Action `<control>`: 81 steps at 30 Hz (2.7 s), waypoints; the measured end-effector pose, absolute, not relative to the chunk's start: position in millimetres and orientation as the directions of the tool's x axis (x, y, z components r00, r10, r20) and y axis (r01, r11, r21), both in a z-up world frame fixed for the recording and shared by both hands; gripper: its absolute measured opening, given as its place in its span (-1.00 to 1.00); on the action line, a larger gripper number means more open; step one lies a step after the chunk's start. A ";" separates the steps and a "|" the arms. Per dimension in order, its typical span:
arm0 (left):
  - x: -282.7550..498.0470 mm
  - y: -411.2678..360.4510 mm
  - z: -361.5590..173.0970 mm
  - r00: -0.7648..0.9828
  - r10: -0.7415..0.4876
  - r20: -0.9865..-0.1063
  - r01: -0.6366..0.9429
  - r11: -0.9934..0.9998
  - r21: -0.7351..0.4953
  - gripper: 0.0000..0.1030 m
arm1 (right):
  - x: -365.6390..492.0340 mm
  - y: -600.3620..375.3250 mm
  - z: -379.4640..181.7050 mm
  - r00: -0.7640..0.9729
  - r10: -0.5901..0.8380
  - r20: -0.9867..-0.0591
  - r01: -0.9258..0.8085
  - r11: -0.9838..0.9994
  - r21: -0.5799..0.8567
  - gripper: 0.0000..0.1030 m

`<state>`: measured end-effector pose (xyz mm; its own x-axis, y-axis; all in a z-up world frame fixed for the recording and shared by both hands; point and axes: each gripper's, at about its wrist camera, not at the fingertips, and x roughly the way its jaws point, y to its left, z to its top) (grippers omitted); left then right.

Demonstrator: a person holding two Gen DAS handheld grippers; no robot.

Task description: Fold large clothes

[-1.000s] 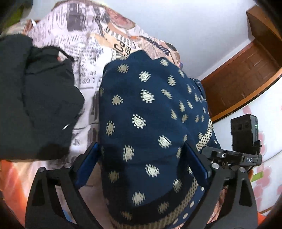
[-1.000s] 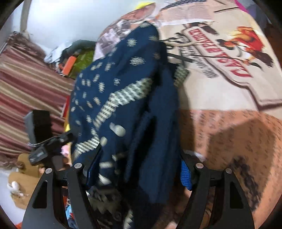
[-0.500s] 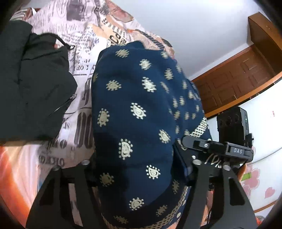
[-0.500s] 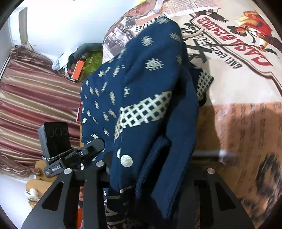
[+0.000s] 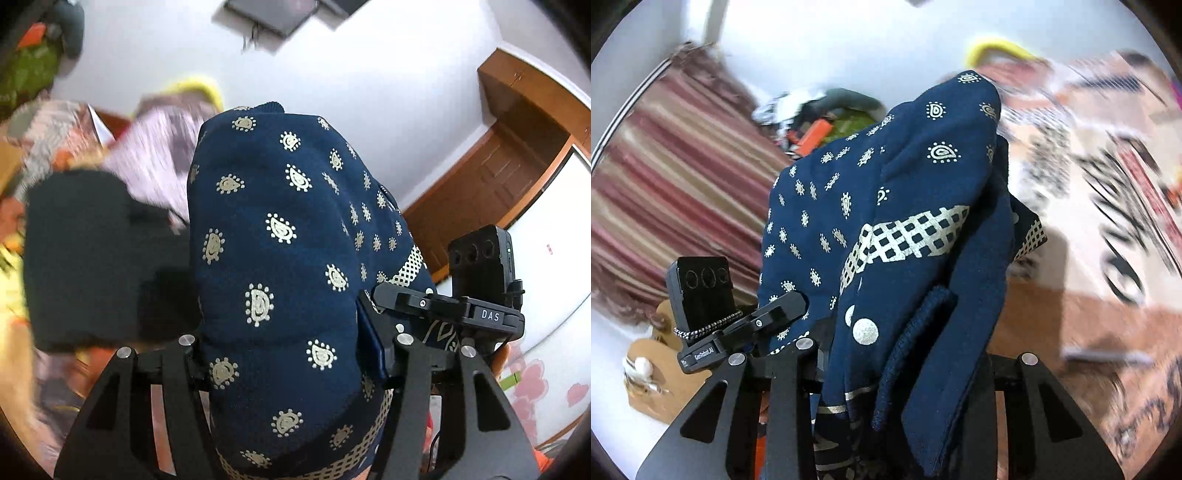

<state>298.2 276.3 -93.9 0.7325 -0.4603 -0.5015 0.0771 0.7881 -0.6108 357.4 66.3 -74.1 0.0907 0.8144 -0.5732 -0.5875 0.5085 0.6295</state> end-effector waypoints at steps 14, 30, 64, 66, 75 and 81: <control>353.5 434.7 -176.1 0.755 -0.225 -0.615 -0.196 0.818 -0.540 0.16 | 420.6 244.7 -168.9 0.078 0.735 -0.674 -0.626 0.562 0.541 -0.38; 354.0 405.7 -203.9 0.639 -0.009 -0.769 -0.305 0.915 -0.263 0.50 | 413.5 167.2 -216.9 0.166 0.561 -0.811 -0.573 0.724 0.384 0.05; -27.4 172.7 40.9 0.965 0.263 0.002 -0.263 0.965 -0.014 0.90 | 69.3 43.0 23.1 0.704 0.703 -0.095 -0.708 0.706 -0.019 0.29; -35.3 167.2 38.4 0.957 0.289 0.017 -0.289 0.957 -0.023 0.99 | 66.8 38.4 23.6 0.717 0.691 -0.091 -0.694 0.719 -0.010 0.56; -45.7 166.4 24.7 0.951 0.308 -0.018 -0.308 0.947 -0.088 0.99 | 64.7 32.5 19.0 0.750 0.650 -0.125 -0.658 0.751 -0.044 0.93; -46.9 166.0 18.3 0.945 0.325 -0.033 -0.326 0.942 -0.084 0.99 | 64.2 32.2 17.6 0.752 0.645 -0.134 -0.655 0.755 -0.038 0.95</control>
